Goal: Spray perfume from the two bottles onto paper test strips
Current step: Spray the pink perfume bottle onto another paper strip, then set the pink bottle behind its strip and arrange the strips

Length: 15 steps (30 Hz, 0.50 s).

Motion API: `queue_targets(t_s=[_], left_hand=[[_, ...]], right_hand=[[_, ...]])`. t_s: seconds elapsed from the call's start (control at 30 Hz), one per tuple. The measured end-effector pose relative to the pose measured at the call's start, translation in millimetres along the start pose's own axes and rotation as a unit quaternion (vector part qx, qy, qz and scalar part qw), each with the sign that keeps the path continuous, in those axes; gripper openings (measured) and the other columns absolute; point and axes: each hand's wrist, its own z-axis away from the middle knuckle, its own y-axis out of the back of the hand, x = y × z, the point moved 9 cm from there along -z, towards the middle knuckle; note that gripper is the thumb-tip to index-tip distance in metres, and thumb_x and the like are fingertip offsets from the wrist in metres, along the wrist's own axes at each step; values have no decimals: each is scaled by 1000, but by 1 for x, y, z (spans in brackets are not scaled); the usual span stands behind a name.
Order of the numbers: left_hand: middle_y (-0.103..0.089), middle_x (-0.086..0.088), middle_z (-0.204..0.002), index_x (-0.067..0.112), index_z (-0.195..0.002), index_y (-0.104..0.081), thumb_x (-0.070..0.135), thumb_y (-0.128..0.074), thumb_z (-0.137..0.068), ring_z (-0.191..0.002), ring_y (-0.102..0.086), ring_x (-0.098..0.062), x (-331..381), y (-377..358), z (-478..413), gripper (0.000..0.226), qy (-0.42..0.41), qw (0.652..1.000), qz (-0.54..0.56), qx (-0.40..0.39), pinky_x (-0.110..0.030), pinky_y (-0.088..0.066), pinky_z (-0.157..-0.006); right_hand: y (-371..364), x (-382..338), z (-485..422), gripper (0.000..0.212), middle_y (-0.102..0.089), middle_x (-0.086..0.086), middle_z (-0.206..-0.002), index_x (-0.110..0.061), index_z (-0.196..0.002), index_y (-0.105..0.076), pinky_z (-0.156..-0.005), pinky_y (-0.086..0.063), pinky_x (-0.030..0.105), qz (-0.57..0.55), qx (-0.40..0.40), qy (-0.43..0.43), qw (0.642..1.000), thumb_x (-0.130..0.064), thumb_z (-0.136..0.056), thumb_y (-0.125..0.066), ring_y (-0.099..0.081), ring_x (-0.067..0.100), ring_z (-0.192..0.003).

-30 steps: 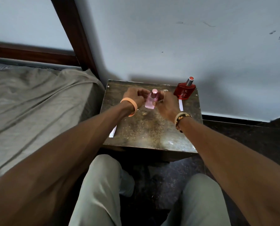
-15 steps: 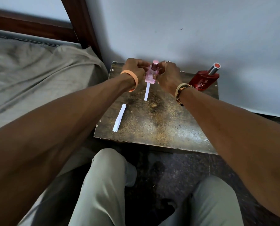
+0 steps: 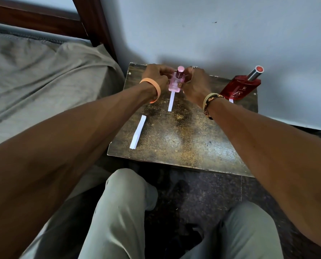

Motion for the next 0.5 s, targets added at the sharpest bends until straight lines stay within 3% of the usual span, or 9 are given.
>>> queue_targets(t_s=[0.2, 0.37, 0.5], left_hand=[[-72, -13, -99, 3, -105, -71, -21, -46, -69, -90, -70, -23, -6, -1, 0, 50, 2, 1000, 8, 0, -39, -60, -76], [-71, -11, -99, 5, -106, -69, -20, -48, -68, -92, -69, -24, -7, 1, 2, 50, 8, 1000, 2, 3, -41, -60, -78], [-68, -5, -96, 8, -111, -67, -16, -53, -75, -96, -67, -23, -9, 5, 6, 45, 14, 1000, -17, 21, -40, -58, -84]], right_hand=[[-10, 8, 0, 26, -71, 5, -100, -15, -105, -68, -84, -58, 42, -31, -20, -26, 999, 1, -85, -69, -67, 23, -94], [-12, 13, 0, 33, -70, 3, -98, -15, -109, -66, -83, -59, 39, -35, -30, -49, 998, 8, -86, -62, -67, 19, -93], [-12, 15, 5, 43, -67, 9, -114, -8, -125, -60, -91, -56, 41, -45, -36, -59, 997, 9, -85, -61, -65, 24, -105]])
